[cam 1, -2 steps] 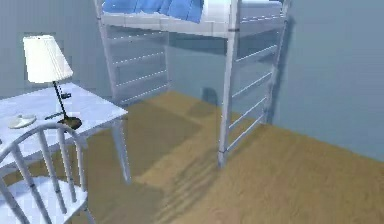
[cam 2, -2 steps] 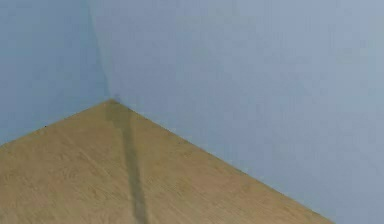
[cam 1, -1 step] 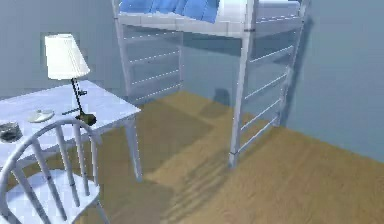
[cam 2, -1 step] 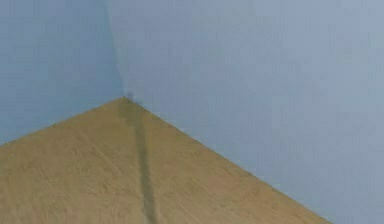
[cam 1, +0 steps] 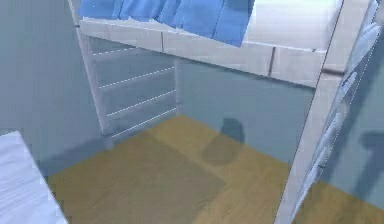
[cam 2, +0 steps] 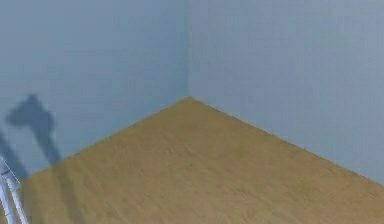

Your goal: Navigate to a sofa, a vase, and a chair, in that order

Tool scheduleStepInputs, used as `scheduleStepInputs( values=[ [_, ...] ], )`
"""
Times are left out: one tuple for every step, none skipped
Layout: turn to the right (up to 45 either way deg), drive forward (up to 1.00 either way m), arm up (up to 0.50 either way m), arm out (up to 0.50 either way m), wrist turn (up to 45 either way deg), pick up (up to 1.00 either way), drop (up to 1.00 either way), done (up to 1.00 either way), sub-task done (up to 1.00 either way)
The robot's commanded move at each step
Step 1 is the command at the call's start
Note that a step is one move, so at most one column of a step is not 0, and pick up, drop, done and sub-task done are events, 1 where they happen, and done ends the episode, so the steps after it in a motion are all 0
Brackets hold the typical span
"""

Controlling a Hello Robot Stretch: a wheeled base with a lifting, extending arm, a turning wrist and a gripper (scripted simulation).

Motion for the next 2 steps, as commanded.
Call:
scheduleStepInputs(
  values=[
    [-45.0,0.0,0.0,0.0,0.0,0.0,0.0,0.0,0.0],
    [-27.0,0.0,0.0,0.0,0.0,0.0,0.0,0.0,0.0]
  ],
)
